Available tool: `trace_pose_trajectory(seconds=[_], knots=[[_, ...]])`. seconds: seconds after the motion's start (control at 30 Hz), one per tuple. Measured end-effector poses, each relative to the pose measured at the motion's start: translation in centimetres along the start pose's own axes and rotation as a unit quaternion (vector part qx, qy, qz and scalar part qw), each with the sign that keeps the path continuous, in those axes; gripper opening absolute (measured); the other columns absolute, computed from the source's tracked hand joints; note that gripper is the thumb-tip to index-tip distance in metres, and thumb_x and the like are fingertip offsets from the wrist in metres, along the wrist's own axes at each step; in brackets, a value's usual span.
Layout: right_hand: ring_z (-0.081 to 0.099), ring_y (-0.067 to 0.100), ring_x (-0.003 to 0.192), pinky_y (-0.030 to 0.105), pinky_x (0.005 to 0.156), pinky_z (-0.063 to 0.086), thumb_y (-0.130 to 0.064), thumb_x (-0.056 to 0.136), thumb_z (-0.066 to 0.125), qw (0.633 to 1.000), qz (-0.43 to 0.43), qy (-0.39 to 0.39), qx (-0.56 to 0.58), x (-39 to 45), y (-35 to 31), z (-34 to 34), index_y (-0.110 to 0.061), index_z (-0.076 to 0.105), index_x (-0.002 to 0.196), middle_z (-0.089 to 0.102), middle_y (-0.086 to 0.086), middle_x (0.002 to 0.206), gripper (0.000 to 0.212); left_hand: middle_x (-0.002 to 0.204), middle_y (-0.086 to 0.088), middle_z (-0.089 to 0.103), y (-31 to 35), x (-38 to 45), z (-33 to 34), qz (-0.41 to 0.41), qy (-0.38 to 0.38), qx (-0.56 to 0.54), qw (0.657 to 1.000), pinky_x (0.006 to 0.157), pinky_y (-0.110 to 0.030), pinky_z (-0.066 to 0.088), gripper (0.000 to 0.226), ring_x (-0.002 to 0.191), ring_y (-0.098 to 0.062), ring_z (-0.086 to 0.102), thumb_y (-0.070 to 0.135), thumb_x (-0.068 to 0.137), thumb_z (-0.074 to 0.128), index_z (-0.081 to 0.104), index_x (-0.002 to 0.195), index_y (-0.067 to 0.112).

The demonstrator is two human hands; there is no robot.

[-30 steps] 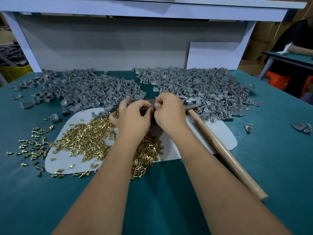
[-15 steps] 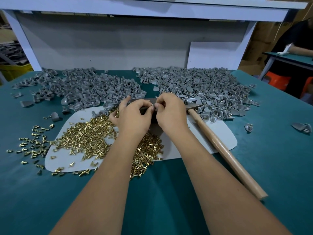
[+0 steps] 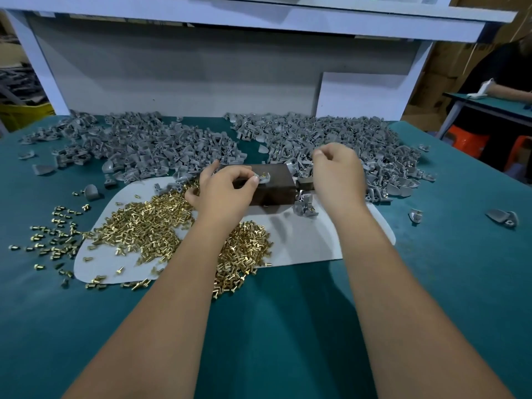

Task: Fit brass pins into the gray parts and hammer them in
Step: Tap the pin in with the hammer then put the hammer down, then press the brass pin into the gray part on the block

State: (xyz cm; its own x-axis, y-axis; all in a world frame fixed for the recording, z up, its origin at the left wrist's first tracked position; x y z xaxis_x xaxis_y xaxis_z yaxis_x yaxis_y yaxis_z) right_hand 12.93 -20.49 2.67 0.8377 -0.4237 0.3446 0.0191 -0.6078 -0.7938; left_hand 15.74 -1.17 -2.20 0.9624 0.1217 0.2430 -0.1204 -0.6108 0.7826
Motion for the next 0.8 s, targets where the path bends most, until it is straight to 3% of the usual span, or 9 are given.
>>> trace_pose_trajectory(seconds=[0.07,0.13,0.2,0.3,0.4,0.53,0.63,0.73,0.8], knots=[[0.052,0.024,0.066,0.028,0.055,0.031,-0.026,0.092,0.043,0.981,-0.004,0.001,-0.196,0.1,0.4,-1.8,-0.016,0.056,0.077,0.056,0.001,0.07,0.023,0.151,0.005,0.04,0.0,0.1,0.1,-0.004,-0.004,0.004,1.0,0.115,-0.053,0.005,0.016,0.148,-0.007,0.013,0.045,0.091,0.062,0.058,0.076,0.047],[0.041,0.021,0.056,0.024,0.051,0.023,-0.028,0.091,0.046,0.926,0.002,-0.022,-0.377,-0.2,1.0,-3.0,-0.015,0.043,0.067,0.045,0.001,0.064,0.028,0.152,0.004,0.039,0.1,0.0,0.1,-0.004,-0.004,0.003,1.0,0.115,-0.052,0.005,0.017,0.148,-0.008,0.014,0.045,0.091,0.062,0.058,0.075,0.047],[0.038,0.018,0.056,0.023,0.05,0.021,-0.038,0.092,0.048,0.883,0.025,-0.086,-0.461,-1.1,2.1,-2.8,-0.016,0.042,0.07,0.04,-0.001,0.064,0.032,0.15,0.004,0.041,0.2,-0.1,0.0,0.002,0.001,0.002,1.0,0.113,-0.05,0.005,0.017,0.147,-0.009,0.015,0.044,0.091,0.063,0.058,0.075,0.046],[0.048,0.022,0.069,0.025,0.054,0.028,-0.03,0.095,0.047,0.875,-0.002,-0.115,-0.47,-2.9,2.9,-1.6,-0.02,0.053,0.089,0.047,-0.001,0.073,0.014,0.145,0.004,0.046,0.5,-0.2,0.0,0.012,0.012,0.011,1.0,0.109,-0.046,0.007,0.018,0.146,-0.01,0.017,0.043,0.091,0.063,0.057,0.075,0.045],[0.058,0.028,0.086,0.029,0.06,0.035,-0.021,0.097,0.043,0.893,-0.003,-0.088,-0.441,-3.5,3.0,-1.4,-0.01,0.058,0.107,0.06,0.008,0.097,0.022,0.142,0.005,0.048,0.5,-0.4,0.1,0.019,0.017,0.017,1.0,0.108,-0.043,0.008,0.02,0.146,-0.01,0.018,0.042,0.091,0.063,0.056,0.073,0.045],[0.044,0.023,0.061,0.026,0.047,0.027,-0.015,0.09,0.055,0.92,0.025,-0.026,-0.389,-3.1,2.5,-2.9,-0.007,0.042,0.104,0.055,0.005,0.075,0.021,0.117,0.017,0.042,0.4,-0.2,0.2,0.016,0.028,0.016,0.999,0.107,-0.042,0.01,0.012,0.144,-0.01,0.022,0.04,0.09,0.064,0.06,0.079,0.044],[0.036,0.019,0.048,0.026,0.043,0.018,-0.015,0.091,0.055,0.929,-0.026,0.04,-0.368,-3.1,1.0,-3.9,-0.013,0.035,0.099,0.051,0.003,0.068,0.021,0.099,0.029,0.033,0.3,0.0,0.4,0.013,0.034,0.016,0.999,0.107,-0.042,0.011,0.01,0.141,-0.01,0.026,0.04,0.089,0.064,0.061,0.08,0.044],[0.044,0.025,0.061,0.028,0.05,0.025,-0.017,0.094,0.051,0.937,-0.115,0.069,-0.322,-3.8,-1.2,-4.1,-0.027,0.043,0.119,0.056,0.0,0.086,0.028,0.092,0.033,0.034,0.2,0.2,0.5,0.014,0.033,0.013,0.999,0.105,-0.041,0.011,0.013,0.139,-0.009,0.028,0.042,0.088,0.066,0.061,0.076,0.045],[0.05,0.028,0.07,0.031,0.056,0.029,-0.021,0.095,0.049,0.938,-0.154,0.057,-0.304,-4.5,-2.4,-3.9,-0.037,0.042,0.131,0.056,0.0,0.091,0.04,0.11,0.027,0.047,0.0,0.3,0.5,0.006,0.03,0.006,1.0,0.107,-0.043,0.009,0.016,0.139,-0.007,0.027,0.044,0.086,0.068,0.061,0.073,0.047]])
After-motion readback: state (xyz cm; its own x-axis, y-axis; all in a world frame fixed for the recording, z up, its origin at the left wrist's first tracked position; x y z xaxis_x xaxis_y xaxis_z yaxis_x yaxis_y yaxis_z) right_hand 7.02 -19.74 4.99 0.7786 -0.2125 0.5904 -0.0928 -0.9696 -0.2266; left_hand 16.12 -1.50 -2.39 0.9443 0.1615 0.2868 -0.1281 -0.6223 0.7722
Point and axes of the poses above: each hand's wrist, its own x-axis towards the middle knuckle, its own z-axis out of the palm, y = z × x, the point moved 6 cm from there along x, towards the middle knuckle
